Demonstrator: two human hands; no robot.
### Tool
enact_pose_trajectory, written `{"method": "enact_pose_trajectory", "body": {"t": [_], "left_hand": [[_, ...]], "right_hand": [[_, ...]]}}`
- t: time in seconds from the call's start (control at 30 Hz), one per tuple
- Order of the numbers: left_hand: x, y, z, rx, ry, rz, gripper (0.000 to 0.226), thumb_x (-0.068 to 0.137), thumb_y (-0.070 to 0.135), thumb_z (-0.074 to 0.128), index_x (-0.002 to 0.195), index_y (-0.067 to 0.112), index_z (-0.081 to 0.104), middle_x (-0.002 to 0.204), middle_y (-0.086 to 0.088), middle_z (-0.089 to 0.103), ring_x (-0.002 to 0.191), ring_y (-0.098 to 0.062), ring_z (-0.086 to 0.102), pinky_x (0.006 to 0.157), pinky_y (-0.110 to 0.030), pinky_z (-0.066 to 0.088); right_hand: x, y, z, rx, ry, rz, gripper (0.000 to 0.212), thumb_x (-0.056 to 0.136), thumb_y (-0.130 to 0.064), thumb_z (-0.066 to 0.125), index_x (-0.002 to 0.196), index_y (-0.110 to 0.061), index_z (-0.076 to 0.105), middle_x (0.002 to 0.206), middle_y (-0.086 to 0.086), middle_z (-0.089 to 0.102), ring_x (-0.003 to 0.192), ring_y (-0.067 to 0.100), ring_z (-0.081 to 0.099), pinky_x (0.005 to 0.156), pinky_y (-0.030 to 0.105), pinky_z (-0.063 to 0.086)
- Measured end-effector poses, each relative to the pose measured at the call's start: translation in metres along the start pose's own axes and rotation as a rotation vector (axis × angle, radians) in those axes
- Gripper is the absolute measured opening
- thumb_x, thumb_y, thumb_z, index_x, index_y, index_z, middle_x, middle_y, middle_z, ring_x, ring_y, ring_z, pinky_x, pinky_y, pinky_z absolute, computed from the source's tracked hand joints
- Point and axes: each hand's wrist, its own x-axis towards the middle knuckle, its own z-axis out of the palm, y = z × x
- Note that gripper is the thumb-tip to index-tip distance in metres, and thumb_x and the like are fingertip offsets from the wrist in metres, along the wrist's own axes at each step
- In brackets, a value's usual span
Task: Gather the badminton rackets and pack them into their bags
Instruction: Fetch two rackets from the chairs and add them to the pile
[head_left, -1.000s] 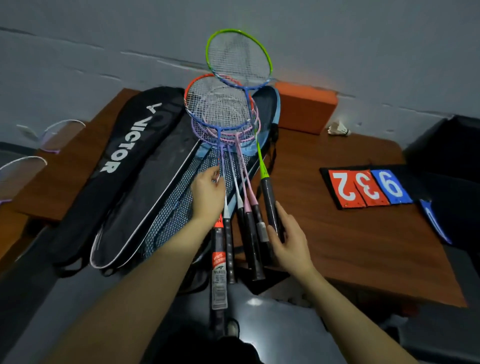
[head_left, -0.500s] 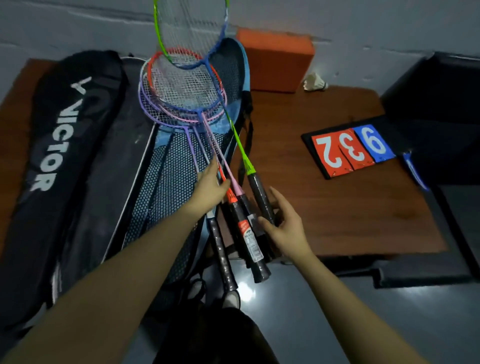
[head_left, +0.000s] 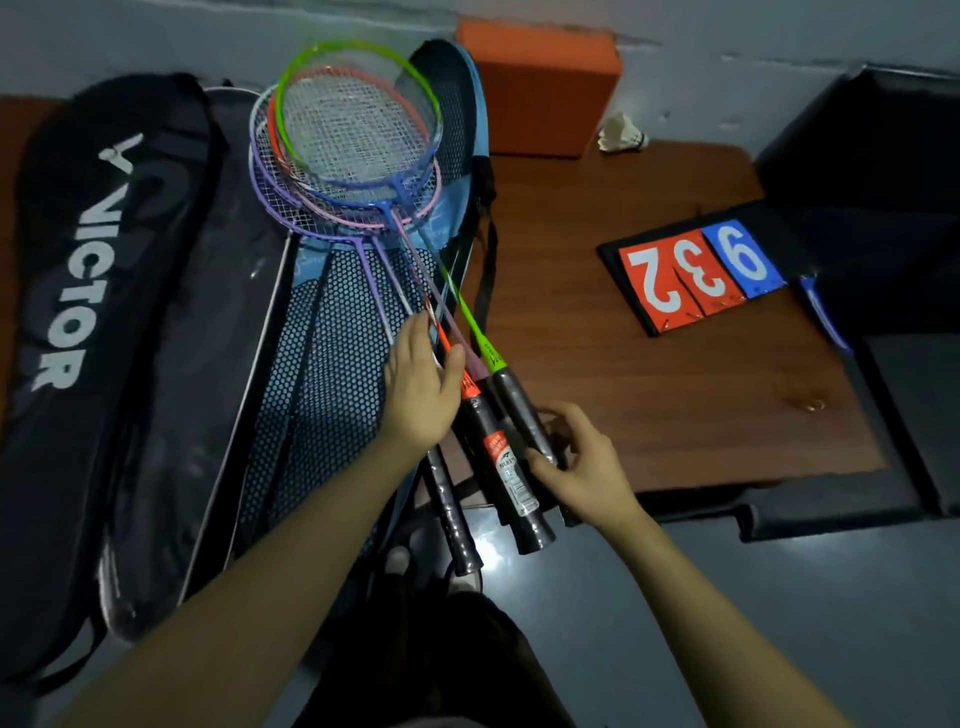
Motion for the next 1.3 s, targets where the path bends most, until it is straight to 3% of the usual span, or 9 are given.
{"method": "enact_pose_trajectory", "body": {"t": [0.07,0.17,0.23,0.37,0.53,0.7,0.97,1.13,1.3], "left_hand": [[-0.002,0.007,-0.004,0.083,0.005,0.077,0.065,0.092,0.049,0.036,0.146,0.019,0.015,0.154,-0.008,0.012,0.141,-0.024,0.011,0.113,-0.042,0.011],[0.006,0.009,-0.004,0.354,-0.144,0.204,0.059,0.093,0.047,0.039,0.145,0.024,0.021,0.156,-0.006,0.009,0.142,-0.026,0.007,0.114,-0.048,0.01],[0.011,0.008,-0.001,0.478,-0.216,0.219,0.057,0.094,0.049,0.036,0.144,0.024,0.025,0.156,-0.005,0.01,0.143,-0.024,0.004,0.114,-0.047,0.007],[0.011,0.008,0.002,0.563,-0.251,0.197,0.056,0.094,0.051,0.031,0.145,0.027,0.022,0.156,-0.003,0.01,0.143,-0.022,0.002,0.114,-0.045,0.006],[0.007,0.018,-0.009,0.512,-0.289,0.129,0.062,0.093,0.05,0.039,0.145,0.021,0.021,0.156,-0.005,0.006,0.142,-0.024,0.006,0.113,-0.042,0.005],[-0.021,0.027,-0.039,0.476,-0.192,0.096,0.053,0.094,0.036,0.044,0.14,0.014,0.032,0.15,-0.01,0.023,0.137,-0.027,0.021,0.11,-0.041,0.014],[-0.12,0.002,-0.116,0.469,-0.02,0.088,0.06,0.084,0.044,0.029,0.13,0.012,0.047,0.132,-0.006,0.048,0.123,-0.024,0.042,0.102,-0.036,0.021],[-0.214,-0.044,-0.168,0.416,0.062,-0.034,0.059,0.081,0.044,0.03,0.127,0.012,0.051,0.125,-0.004,0.055,0.116,-0.023,0.048,0.097,-0.035,0.028],[-0.329,-0.125,-0.218,0.293,0.128,-0.19,0.05,0.079,0.037,0.041,0.114,0.007,0.062,0.112,-0.009,0.062,0.102,-0.029,0.059,0.091,-0.04,0.042]], "right_hand": [[0.004,0.003,0.003,0.004,-0.024,0.028,0.04,0.074,-0.025,0.063,0.105,-0.047,0.05,0.09,-0.007,0.067,0.082,0.014,0.064,0.076,0.046,0.052],[0.014,0.009,0.009,-0.036,0.002,-0.006,0.039,0.078,-0.025,0.06,0.116,-0.025,0.055,0.101,-0.005,0.06,0.092,0.017,0.06,0.081,0.048,0.049],[0.021,0.013,0.01,-0.061,0.01,-0.026,0.043,0.079,-0.026,0.054,0.122,-0.027,0.053,0.106,-0.008,0.054,0.101,0.018,0.057,0.086,0.049,0.047],[0.03,0.013,0.01,-0.243,-0.027,-0.075,0.043,0.085,-0.036,0.044,0.128,-0.029,0.051,0.106,-0.007,0.053,0.106,0.02,0.052,0.084,0.035,0.034],[0.036,0.012,0.007,-0.454,0.006,-0.2,0.047,0.088,-0.049,0.033,0.121,-0.024,0.056,0.101,-0.002,0.057,0.095,0.023,0.05,0.072,0.031,0.021],[0.039,-0.001,0.002,-0.575,0.047,-0.333,0.045,0.088,-0.045,0.034,0.112,-0.017,0.06,0.094,0.003,0.06,0.087,0.028,0.053,0.07,0.033,0.022],[-0.005,-0.051,0.03,-0.465,0.047,-0.447,0.03,0.089,-0.025,0.046,0.111,-0.012,0.061,0.1,0.006,0.064,0.092,0.029,0.056,0.071,0.029,0.026],[-0.065,-0.078,0.083,-0.403,-0.021,-0.504,0.039,0.089,-0.034,0.038,0.108,-0.012,0.063,0.094,0.006,0.066,0.087,0.029,0.061,0.074,0.039,0.044],[-0.15,-0.103,0.168,-0.359,-0.102,-0.542,0.029,0.09,-0.028,0.049,0.108,-0.012,0.065,0.1,0.004,0.069,0.092,0.023,0.064,0.078,0.038,0.051]]}}
